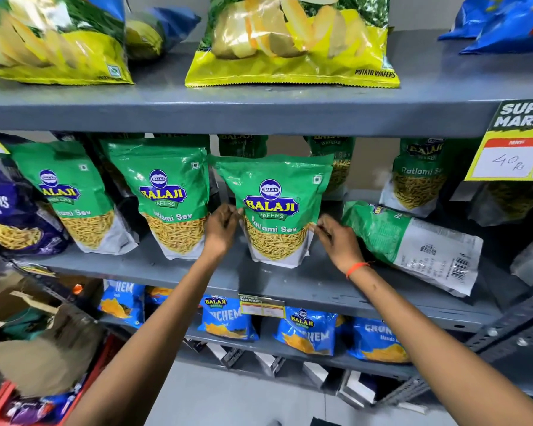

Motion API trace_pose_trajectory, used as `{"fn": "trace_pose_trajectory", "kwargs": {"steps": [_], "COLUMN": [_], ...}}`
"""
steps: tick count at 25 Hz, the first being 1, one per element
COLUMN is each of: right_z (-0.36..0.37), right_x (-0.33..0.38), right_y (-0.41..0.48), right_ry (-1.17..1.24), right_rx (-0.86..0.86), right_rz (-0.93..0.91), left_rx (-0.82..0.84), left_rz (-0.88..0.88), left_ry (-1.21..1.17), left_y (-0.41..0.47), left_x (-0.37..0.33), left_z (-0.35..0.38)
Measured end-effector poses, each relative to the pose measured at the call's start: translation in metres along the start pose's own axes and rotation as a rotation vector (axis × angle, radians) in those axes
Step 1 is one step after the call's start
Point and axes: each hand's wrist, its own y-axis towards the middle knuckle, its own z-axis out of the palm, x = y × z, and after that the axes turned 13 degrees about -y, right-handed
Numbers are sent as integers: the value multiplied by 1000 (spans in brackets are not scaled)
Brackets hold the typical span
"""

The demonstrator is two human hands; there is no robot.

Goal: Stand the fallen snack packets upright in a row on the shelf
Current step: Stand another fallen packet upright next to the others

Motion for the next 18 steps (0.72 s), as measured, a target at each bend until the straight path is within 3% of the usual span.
{"fn": "trace_pose_trajectory", "kwargs": {"steps": [5, 7, 10, 12, 18], "right_z": [8, 12, 26, 37, 46], "right_x": [-6, -5, -1, 2, 12], "right_y": [-2, -4, -11, -16, -23], "right_ry": [33, 107, 267, 343, 431], "right_rx": [-26, -24, 170, 273, 207], "right_rz": [34, 85, 192, 237, 262], "left_rx": [33, 99, 317, 414, 422], "left_rz": [53, -10, -145, -144, -141], "left_ry": [-29, -108, -207, -198, -211], "left_y": [-6, -10, -18, -20, -16], "left_x": [0, 4, 26, 38, 47], "left_z": [-3, -2, -2, -2, -6]}}
